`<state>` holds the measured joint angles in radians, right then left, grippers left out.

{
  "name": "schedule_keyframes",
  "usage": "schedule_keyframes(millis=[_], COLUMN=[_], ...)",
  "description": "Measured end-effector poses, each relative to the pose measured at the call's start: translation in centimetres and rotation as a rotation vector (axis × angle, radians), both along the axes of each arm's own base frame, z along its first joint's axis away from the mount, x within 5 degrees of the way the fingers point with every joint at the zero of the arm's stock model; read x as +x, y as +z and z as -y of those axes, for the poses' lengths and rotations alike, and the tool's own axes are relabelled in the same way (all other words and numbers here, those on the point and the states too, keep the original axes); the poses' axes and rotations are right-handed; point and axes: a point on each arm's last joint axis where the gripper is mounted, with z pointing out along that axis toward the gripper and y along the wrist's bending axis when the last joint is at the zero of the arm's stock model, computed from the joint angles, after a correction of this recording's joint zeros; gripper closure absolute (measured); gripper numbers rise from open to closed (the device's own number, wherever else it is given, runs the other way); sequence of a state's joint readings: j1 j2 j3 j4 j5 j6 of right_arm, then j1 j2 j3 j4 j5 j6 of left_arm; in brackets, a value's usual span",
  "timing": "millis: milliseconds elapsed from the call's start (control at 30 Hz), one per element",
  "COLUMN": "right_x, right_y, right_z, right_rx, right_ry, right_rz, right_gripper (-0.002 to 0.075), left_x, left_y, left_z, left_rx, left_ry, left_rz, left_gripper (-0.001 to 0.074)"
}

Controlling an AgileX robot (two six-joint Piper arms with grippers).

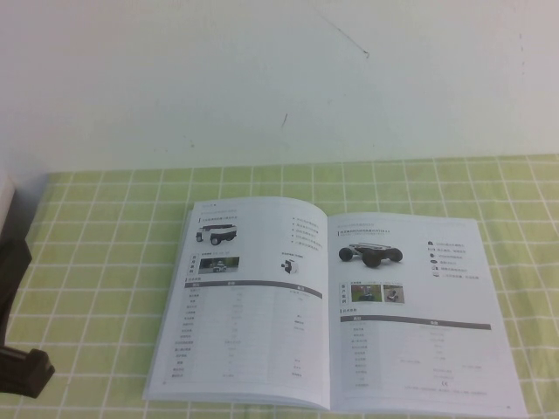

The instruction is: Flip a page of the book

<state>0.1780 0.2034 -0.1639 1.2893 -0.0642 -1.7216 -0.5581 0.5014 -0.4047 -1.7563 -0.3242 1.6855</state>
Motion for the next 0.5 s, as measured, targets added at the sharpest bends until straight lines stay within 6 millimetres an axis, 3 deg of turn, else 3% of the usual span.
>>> schedule_keyframes(millis=[167,500], right_x=[-0.3,-1.8], right_y=[-4.3,-8.7], right_z=[0.8,2.0], right_rx=[0.038,0.175], right_ry=[-0.107,-0.341], right_rz=[-0.071,-0.370], right_gripper=[0.0729,0.0729], left_x=[0.0,0.0], left_y=[0.0,0.0], left_z=[0.0,0.0], left_rx=[-0.004,-0.004], left_ry=[0.000,0.000], left_rz=[-0.001,-0.001], left_gripper=[0.0738,0.0738])
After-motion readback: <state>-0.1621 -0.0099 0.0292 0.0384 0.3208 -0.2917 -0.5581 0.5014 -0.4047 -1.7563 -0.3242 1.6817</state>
